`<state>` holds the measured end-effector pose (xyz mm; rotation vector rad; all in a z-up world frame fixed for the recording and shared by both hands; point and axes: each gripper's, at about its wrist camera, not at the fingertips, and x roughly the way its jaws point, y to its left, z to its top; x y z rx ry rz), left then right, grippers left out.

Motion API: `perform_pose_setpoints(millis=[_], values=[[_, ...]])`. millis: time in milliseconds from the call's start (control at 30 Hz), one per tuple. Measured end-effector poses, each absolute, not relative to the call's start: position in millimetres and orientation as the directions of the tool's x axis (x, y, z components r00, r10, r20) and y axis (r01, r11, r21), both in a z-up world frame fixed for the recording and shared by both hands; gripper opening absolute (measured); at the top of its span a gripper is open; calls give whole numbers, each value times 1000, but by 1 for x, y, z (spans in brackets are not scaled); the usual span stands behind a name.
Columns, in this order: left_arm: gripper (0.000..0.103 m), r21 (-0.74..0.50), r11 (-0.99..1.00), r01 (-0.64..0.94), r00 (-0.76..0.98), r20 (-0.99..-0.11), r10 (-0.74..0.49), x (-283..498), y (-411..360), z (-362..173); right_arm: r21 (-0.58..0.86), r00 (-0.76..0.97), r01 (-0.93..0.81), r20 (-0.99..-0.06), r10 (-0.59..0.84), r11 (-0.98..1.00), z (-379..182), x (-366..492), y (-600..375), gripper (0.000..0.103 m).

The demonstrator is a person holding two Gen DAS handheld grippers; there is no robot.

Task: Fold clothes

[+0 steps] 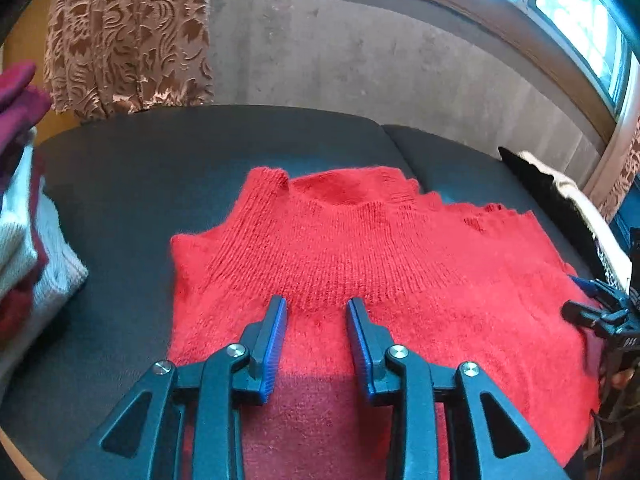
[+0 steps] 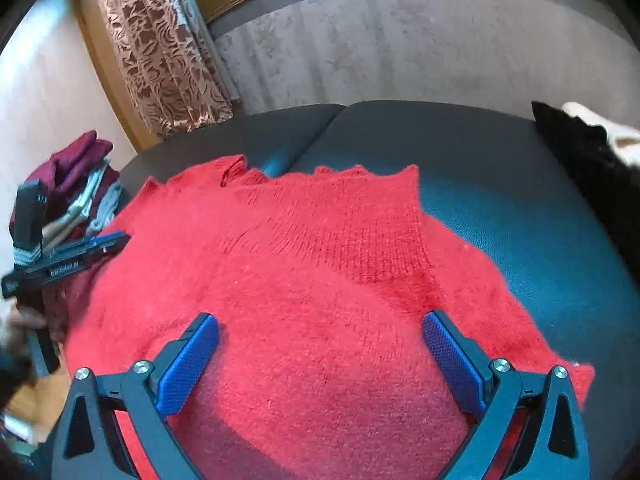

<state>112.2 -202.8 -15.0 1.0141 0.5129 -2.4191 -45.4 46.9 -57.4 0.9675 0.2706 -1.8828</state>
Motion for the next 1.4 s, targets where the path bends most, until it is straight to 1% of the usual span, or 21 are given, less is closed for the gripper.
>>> perform_pose_setpoints(millis=[67, 167, 233, 300, 400, 500, 600, 700, 767, 833, 867, 933, 967, 1000, 1033, 1100, 1167, 1233, 1400], values=[[32, -188, -817, 544, -638, -726, -258, 117, -205, -12, 170, -244, 842, -727, -642, -512, -59, -41, 42, 103], [32, -302, -781, 547, -687, -695, -212, 135, -221, -3, 187, -242, 840, -711, -660, -510, -59, -41, 44, 103], [36, -355, -744, 566, -704, -678, -212, 156, -232, 2, 193, -243, 839, -704, -668, -509, -59, -40, 46, 103], [47, -358, -740, 570, -699, -684, -207, 168, -240, 6, 200, -244, 838, -696, -675, -509, -59, -40, 47, 103], [52, -338, -750, 568, -682, -704, -199, 175, -250, 6, 210, -245, 836, -684, -687, -508, -59, -39, 48, 103], [58, -359, -726, 586, -660, -731, -171, 173, -268, -5, 205, -253, 835, -681, -687, -511, -59, -36, 47, 103], [58, -406, -711, 574, -652, -752, -96, 165, -284, -20, 182, -268, 836, -687, -676, -517, -59, -33, 46, 103], [58, -402, -734, 547, -641, -765, -59, 153, -288, -29, 183, -268, 837, -686, -677, -517, -59, -33, 46, 103], [58, -411, -747, 522, -659, -750, -48, 148, -288, -31, 192, -264, 836, -682, -683, -514, -60, -34, 47, 103], [58, -451, -730, 514, -682, -730, -30, 147, -291, -34, 198, -260, 836, -678, -687, -512, -60, -34, 47, 103], [57, -470, -718, 514, -691, -722, -23, 146, -292, -36, 202, -258, 836, -676, -690, -511, -60, -34, 48, 103], [48, -481, -711, 514, -691, -722, -11, 143, -293, -37, 212, -249, 836, -675, -695, -506, -60, -35, 48, 103], [35, -486, -707, 514, -691, -723, -6, 141, -293, -38, 219, -243, 836, -676, -696, -504, -60, -37, 48, 103], [30, -502, -693, 518, -692, -722, 6, 140, -294, -38, 218, -241, 836, -679, -693, -504, -60, -37, 47, 103], [26, -518, -677, 523, -693, -721, 17, 139, -295, -38, 211, -244, 836, -684, -688, -506, -60, -36, 45, 103], [19, -494, -680, 542, -679, -734, -8, 136, -291, -31, 183, -250, 841, -704, -665, -509, -59, -34, 41, 103], [18, -474, -687, 551, -674, -738, -31, 132, -288, -20, 153, -230, 855, -745, -626, -496, -56, -33, 33, 103], [18, -460, -701, 545, -679, -733, -47, 129, -284, -2, 176, -162, 872, -777, -608, -457, -47, -37, 31, 103], [18, -429, -730, 532, -670, -741, -53, 119, -286, 26, 222, -29, 925, -766, -642, -307, -14, -29, 53, 103]])
